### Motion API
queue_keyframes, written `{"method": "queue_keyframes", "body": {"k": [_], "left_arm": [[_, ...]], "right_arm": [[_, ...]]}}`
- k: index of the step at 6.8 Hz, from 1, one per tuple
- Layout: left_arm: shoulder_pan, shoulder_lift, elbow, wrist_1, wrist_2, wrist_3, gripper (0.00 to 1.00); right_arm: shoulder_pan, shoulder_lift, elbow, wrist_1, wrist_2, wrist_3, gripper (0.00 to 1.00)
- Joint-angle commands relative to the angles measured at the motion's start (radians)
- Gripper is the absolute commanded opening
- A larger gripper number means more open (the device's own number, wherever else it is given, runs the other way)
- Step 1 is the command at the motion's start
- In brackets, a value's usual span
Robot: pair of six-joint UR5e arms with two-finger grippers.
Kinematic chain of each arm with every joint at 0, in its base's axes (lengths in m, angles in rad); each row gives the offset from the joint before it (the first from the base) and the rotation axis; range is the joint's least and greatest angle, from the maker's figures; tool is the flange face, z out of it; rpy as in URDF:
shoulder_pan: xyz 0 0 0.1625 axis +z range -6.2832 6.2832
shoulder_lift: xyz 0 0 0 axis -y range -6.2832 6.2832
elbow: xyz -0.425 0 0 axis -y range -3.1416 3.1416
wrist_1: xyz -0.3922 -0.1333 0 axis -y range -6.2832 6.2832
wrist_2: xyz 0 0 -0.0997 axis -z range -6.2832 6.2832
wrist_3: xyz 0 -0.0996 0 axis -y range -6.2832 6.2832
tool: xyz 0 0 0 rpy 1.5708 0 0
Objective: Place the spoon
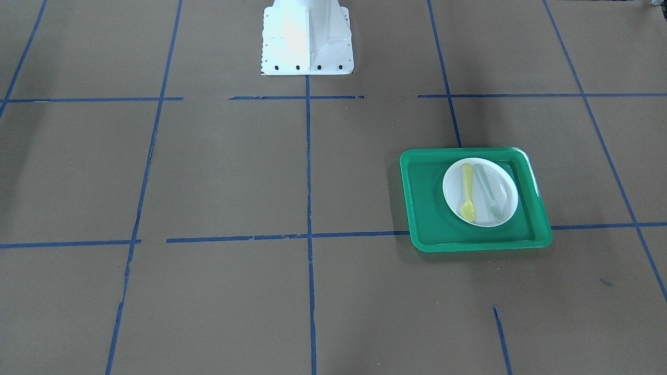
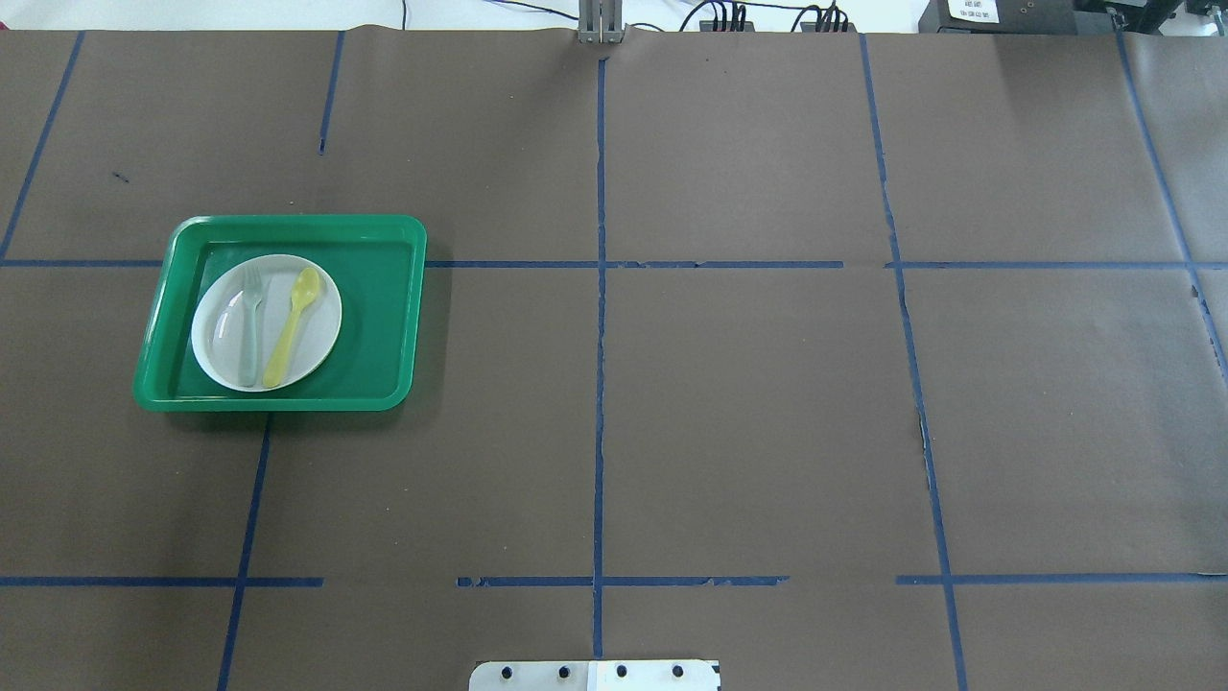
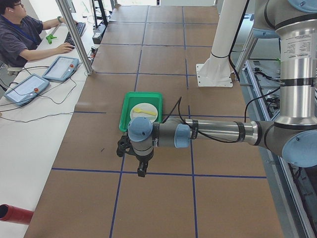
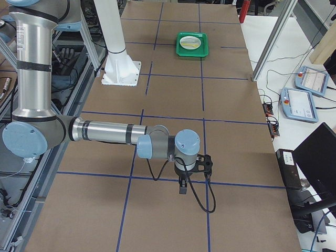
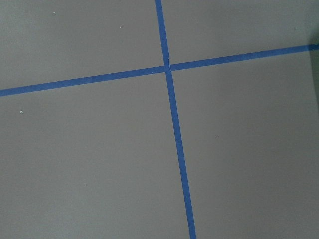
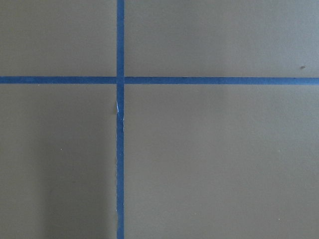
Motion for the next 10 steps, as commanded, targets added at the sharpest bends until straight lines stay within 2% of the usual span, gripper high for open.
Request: {"method": "queue_keyframes", "body": {"k": [1,2,3,4,5,6,8,9,10], "left_arm": [[0.0,-0.005,-0.002,0.0,-0.002,0.0,1.0],[0.0,-0.011,-0.002,-0.003,0.0,0.0,1.0],[0.0,-0.017,-0.006,-0.079,0.002,-0.003,1.0],[0.002,-0.015,0.004,-0.217,0.0,-0.011,1.0],[0.015,-0.018,0.001,-0.27,-0.002,-0.071,1.0],[0.064,-0.02,-0.017,-0.298,-0.002,-0.201,1.0],[0.22,-0.038,-0.029,-0.477,0.005,-0.48,1.0],[0.295,-0.081,-0.029,-0.517,0.012,-0.627,1.0],[0.372,-0.135,-0.026,-0.517,0.062,-0.737,1.0]], "right_arm": [[0.0,0.0,0.0,-0.001,0.0,0.0,1.0],[0.0,0.0,0.0,-0.001,0.0,0.0,1.0],[0.0,0.0,0.0,0.0,0.0,0.0,1.0],[0.0,0.0,0.0,-0.001,0.0,0.0,1.0],[0.0,0.0,0.0,0.0,0.0,0.0,1.0],[0.0,0.0,0.0,-0.001,0.0,0.0,1.0],[0.0,0.0,0.0,0.0,0.0,0.0,1.0],[0.0,0.0,0.0,0.0,0.0,0.0,1.0],[0.0,0.0,0.0,0.0,0.0,0.0,1.0]]}}
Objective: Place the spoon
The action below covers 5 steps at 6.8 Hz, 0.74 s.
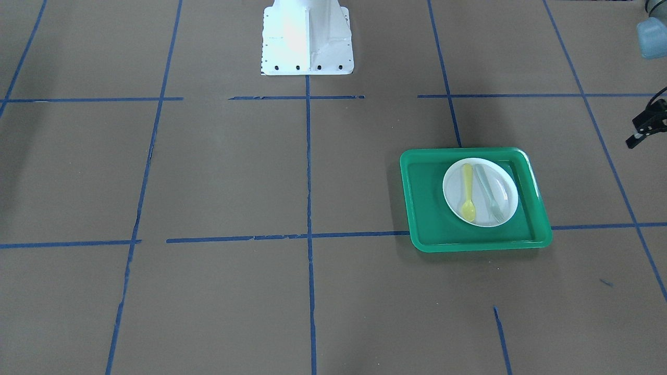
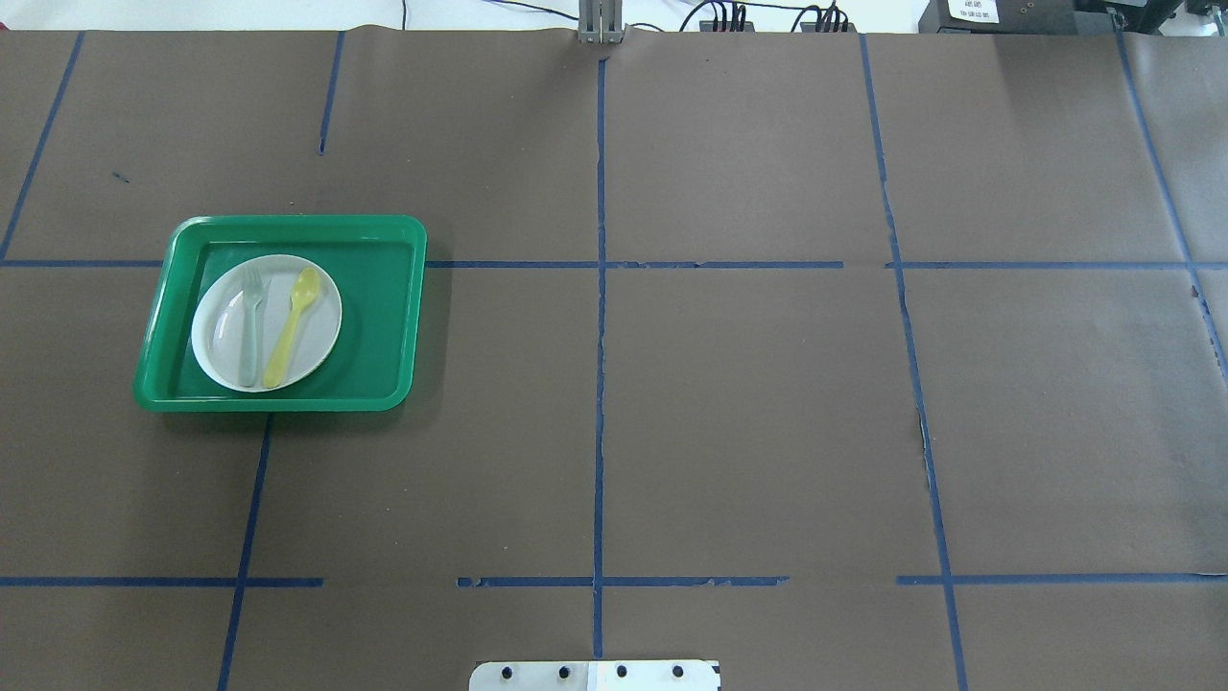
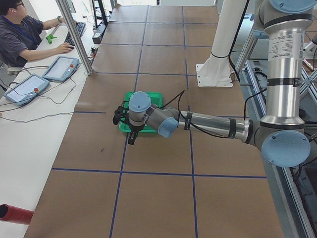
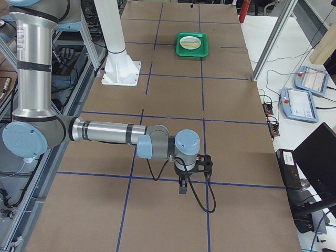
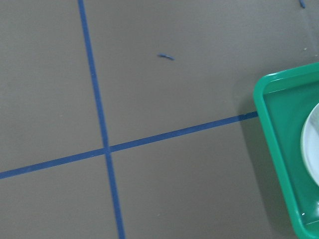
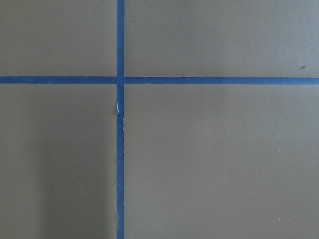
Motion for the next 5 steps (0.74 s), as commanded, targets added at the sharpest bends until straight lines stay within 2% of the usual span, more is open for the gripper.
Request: {"method": "queue_keyframes", "body": {"k": [1,3,5], "left_arm": [[0.181,-0.118,0.015,-0.026,0.14,-0.237,1.0],[0.337,-0.233,0.073,-0.026,0.235,-0.336,1.0],[0.414,-0.249,0.097,-0.029,0.307,-0.352,1.0]], "right_arm": [[0.0,0.0,0.0,-0.001,0.0,0.0,1.0],[0.0,0.0,0.0,0.0,0.0,0.0,1.0],[0.0,0.002,0.0,0.0,0.0,0.0,1.0]]}}
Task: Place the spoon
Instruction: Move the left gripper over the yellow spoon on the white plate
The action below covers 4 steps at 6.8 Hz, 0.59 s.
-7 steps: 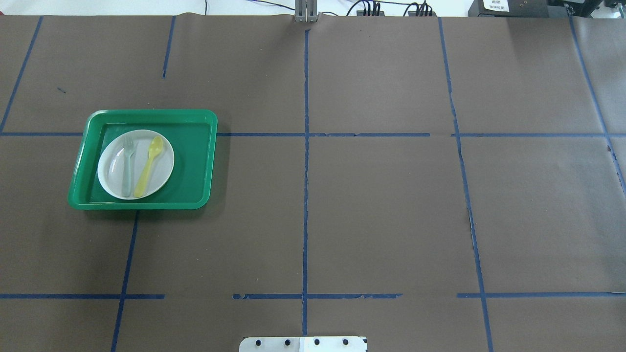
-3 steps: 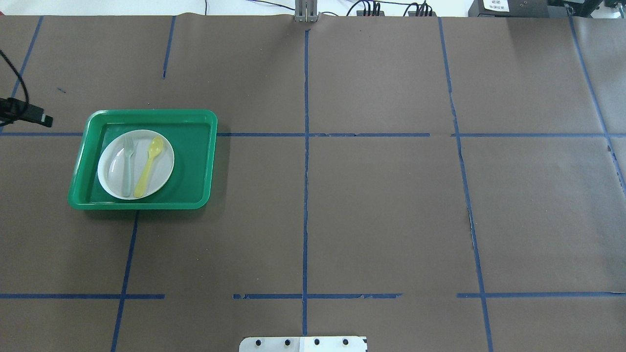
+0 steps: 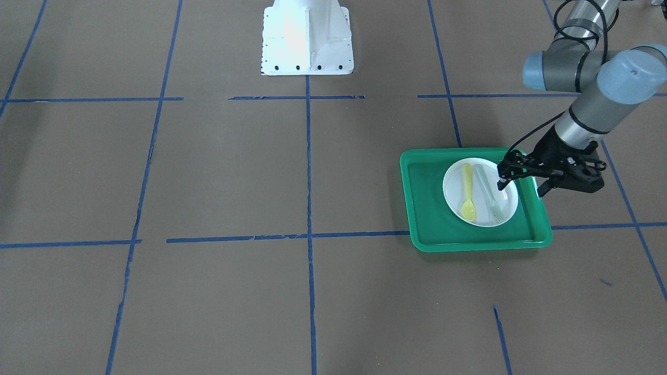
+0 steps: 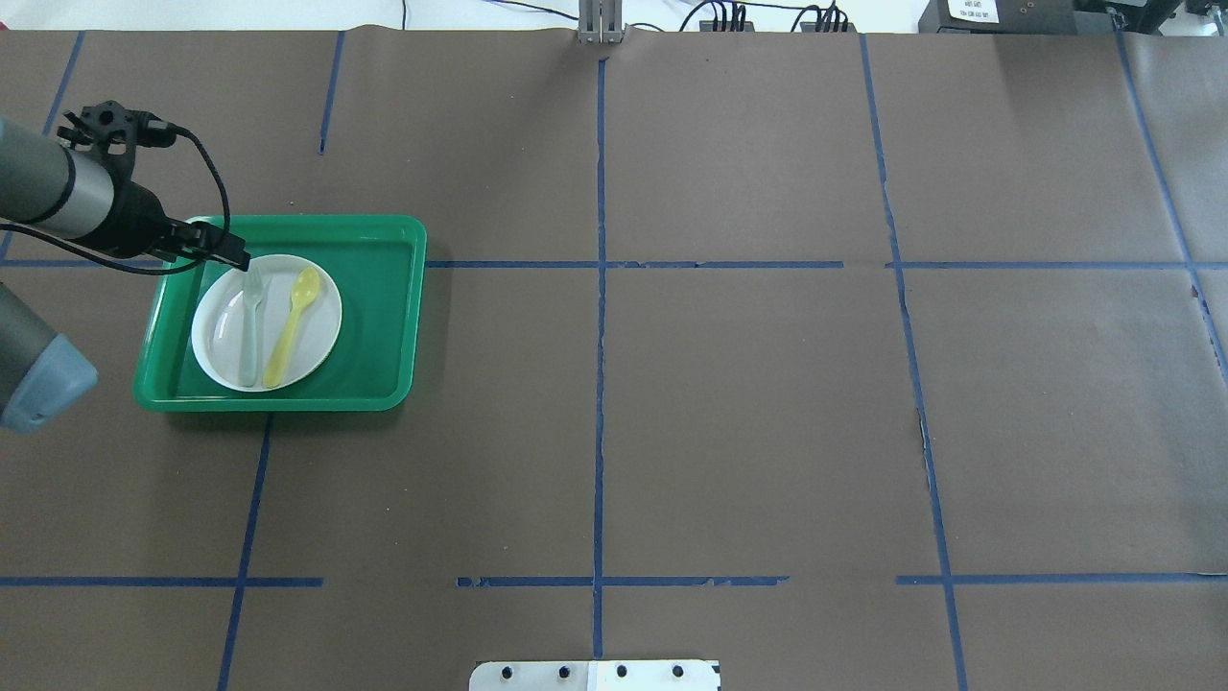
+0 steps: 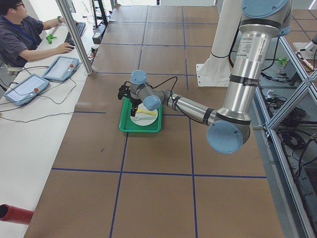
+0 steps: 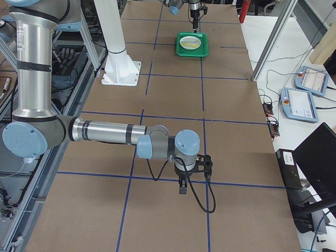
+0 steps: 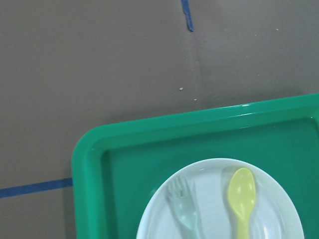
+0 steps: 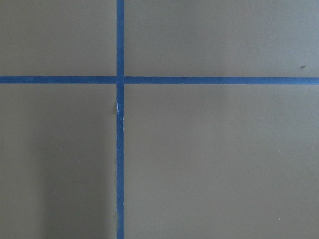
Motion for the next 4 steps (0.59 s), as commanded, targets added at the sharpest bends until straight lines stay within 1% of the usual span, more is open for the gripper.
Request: {"method": "queue_keyframes", "body": {"k": [1,2,4], "left_arm": [[0.072,-0.013,0.024,-0.003,0.056,-0.013,0.99],[0.097,-0.013,0.027,-0.003,0.066,-0.012,0.94],[0.131,-0.015,0.029,-0.003,0.071,-0.012,0.93]], "right_arm": [[0.0,0.0,0.0,0.0,0.0,0.0,1.0],[0.0,0.0,0.0,-0.002,0.0,0.0,1.0],[0.0,0.0,0.0,0.0,0.0,0.0,1.0]]}}
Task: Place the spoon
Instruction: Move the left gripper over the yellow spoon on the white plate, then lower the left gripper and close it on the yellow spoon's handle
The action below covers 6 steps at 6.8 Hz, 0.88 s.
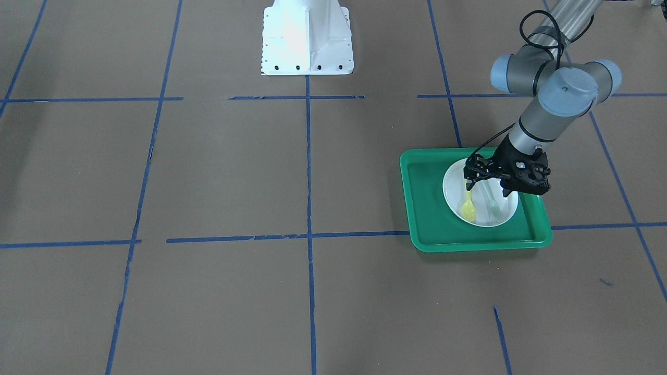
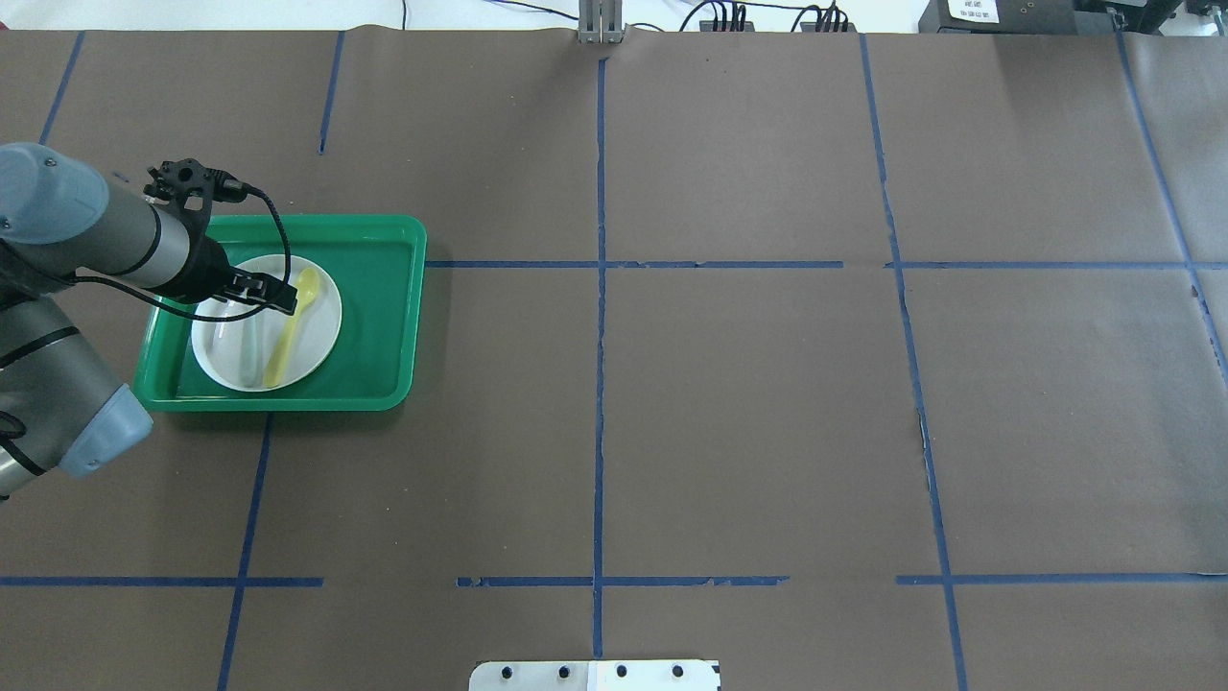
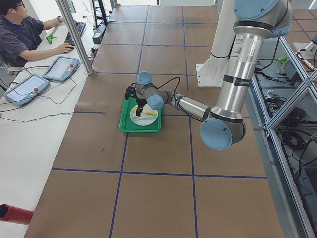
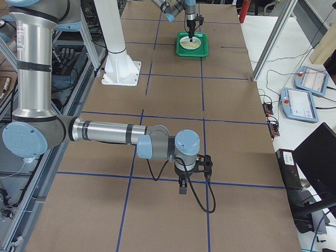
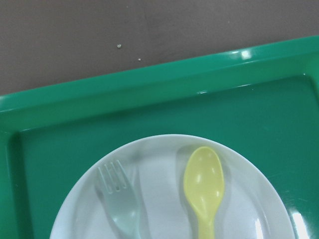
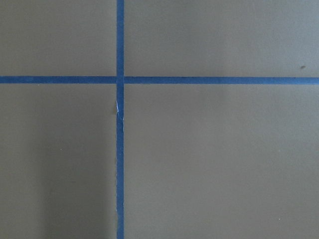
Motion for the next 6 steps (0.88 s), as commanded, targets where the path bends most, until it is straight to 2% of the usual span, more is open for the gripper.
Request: {"method": "queue_keyframes", "body": {"k": [1,2,3,4,6], "left_arm": [[0.03,-0.002,0.007,0.0,0.003,-0.001,0.93],[0.036,-0.002,0.007,0.0,0.003,-0.001,0.91],[0.04,-0.004,0.007,0.001,0.003,0.0,0.53],[0.049,-0.013,0.013,0.001,0.002,-0.004,0.32],[0.056,-0.024,0.024,0.001,0.002,-0.003,0.32]], "right_arm": [[0.0,0.0,0.0,-0.001,0.0,0.0,1.0],[0.0,0.0,0.0,0.0,0.0,0.0,1.0],[0.0,0.0,0.0,-0.001,0.0,0.0,1.0],[0.0,0.001,0.0,-0.001,0.0,0.0,1.0],[0.0,0.0,0.0,0.0,0.0,0.0,1.0]]}}
